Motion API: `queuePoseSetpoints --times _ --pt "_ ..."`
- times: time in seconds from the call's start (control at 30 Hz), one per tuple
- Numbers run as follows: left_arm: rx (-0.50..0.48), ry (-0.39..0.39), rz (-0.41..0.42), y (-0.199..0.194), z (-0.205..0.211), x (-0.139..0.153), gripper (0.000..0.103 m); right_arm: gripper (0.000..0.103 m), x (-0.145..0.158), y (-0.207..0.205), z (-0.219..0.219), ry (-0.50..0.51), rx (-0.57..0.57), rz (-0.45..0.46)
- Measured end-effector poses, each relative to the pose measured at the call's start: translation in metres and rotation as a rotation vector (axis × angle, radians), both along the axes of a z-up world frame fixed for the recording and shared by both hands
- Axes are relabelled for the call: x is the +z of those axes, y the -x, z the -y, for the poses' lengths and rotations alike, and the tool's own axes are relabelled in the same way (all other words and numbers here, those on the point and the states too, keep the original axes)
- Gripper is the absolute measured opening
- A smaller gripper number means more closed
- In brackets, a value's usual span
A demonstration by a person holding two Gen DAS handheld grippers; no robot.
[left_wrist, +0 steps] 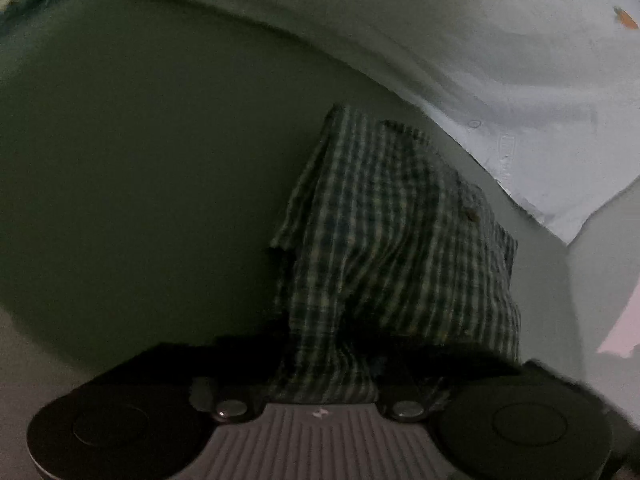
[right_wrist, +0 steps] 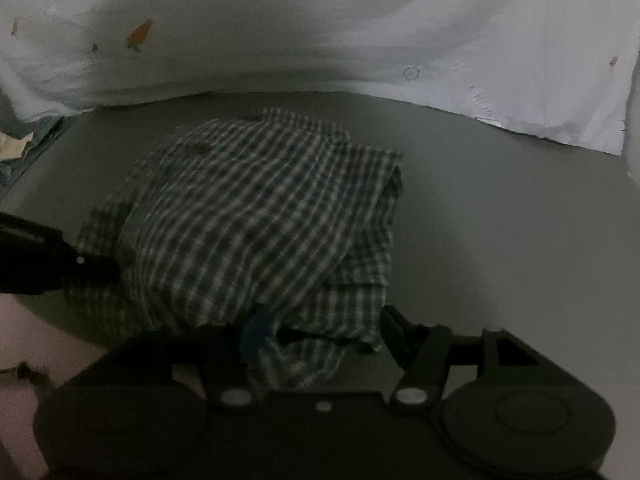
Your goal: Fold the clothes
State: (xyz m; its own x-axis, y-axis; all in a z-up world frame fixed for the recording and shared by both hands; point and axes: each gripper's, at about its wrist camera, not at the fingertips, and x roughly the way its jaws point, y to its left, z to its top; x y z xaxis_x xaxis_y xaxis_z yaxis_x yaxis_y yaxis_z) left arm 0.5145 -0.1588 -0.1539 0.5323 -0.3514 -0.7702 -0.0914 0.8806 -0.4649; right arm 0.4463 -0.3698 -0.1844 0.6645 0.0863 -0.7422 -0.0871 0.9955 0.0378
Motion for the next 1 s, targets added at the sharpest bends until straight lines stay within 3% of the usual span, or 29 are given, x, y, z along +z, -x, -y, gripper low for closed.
queuePoseSetpoints --times 0.03,0.1,0.2,0.4,0.47,0.5,0.53,0.67,0.83,1.0 --pt "0.004 0.004 0.031 0.005 -0.002 0.007 0.068 0.073 0.008 0.0 0.004 -0.024 -0.017 0.026" --pt "0.009 0.029 0.063 0.011 -0.01 0.009 0.068 0.079 0.018 0.0 0.007 -0.059 -0.011 0.071" --pt "0.021 0.036 0.047 0.004 -0.002 0.005 0.068 0.08 0.03 0.0 0.005 -0.1 0.054 0.119" --pt "0.009 -0.087 -0.023 0.019 -0.01 -0.023 0.068 0.083 0.0 -0.011 0.007 -0.161 0.12 -0.059" --pt "0.004 -0.088 -0.023 0.017 -0.007 -0.027 0.072 0.067 -0.011 -0.011 0.011 -0.154 0.12 -0.091" --pt "0.003 -0.087 -0.018 0.017 -0.005 -0.027 0.073 0.026 -0.014 -0.011 0.015 -0.172 0.107 -0.103" --pt "0.0 -0.089 -0.02 0.016 -0.004 -0.027 0.075 0.01 -0.016 -0.012 0.02 -0.196 0.091 -0.112" --pt "-0.016 -0.083 -0.008 0.021 -0.01 -0.026 0.083 0.011 -0.02 -0.013 0.037 -0.172 -0.006 -0.144" --pt "0.006 -0.114 -0.027 0.027 -0.019 -0.012 0.083 0.013 -0.024 -0.014 0.056 -0.078 -0.145 -0.177" --pt "0.02 -0.152 0.16 0.035 -0.018 0.038 0.081 0.014 0.019 -0.007 0.055 0.026 -0.168 0.037"
